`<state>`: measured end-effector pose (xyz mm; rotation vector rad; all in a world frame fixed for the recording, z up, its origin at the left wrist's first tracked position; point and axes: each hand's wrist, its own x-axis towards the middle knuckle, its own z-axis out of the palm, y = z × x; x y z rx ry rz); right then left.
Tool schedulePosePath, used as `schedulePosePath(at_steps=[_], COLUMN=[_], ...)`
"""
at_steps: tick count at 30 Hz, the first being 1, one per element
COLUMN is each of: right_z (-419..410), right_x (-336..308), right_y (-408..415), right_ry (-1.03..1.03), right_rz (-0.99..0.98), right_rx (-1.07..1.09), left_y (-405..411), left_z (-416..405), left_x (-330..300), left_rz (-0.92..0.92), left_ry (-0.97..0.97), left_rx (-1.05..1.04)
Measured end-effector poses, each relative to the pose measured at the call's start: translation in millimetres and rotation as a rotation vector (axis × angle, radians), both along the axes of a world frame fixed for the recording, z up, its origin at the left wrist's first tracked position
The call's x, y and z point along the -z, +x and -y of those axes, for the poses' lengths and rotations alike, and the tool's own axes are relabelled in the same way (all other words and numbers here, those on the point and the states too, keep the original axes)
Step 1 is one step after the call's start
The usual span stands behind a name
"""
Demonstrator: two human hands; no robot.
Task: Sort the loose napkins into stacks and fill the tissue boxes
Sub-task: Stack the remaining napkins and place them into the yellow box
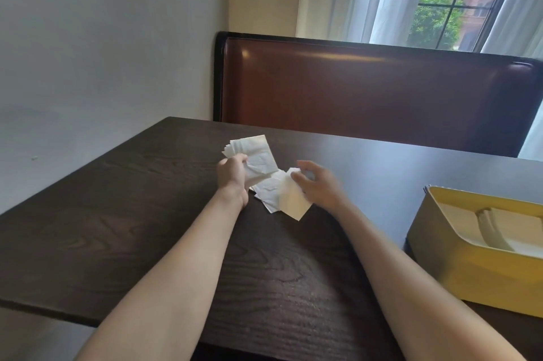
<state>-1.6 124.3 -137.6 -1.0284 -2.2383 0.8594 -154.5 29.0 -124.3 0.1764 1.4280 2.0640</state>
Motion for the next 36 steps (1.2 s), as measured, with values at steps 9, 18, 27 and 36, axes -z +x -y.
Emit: schedulePosePath(at_steps=[9, 18, 27, 36], right_z=[6.3, 2.8, 10.4, 1.2], right_x=[1.1, -0.8, -28.7, -18.9], right_y=[1.6, 9.3, 31.3, 31.5], right_ry=[0.204, 0.044, -0.238, -0.189], right_rz=[0.155, -0.008, -0.581, -0.363], right_rx=[-0.077, 0.003, 0.189, 0.337], left_y=[2.9, 5.8, 20.8, 28.6], left_z=[-1.8, 3.6, 1.1, 5.6], left_x=[0.4, -2.7, -2.9, -8.9], left_rz=[0.077, 0.166, 0.067, 0.058], left_ry=[0.084, 0.141, 0.118, 0.138], left_rx=[0.045, 0.056, 0.200, 0.193])
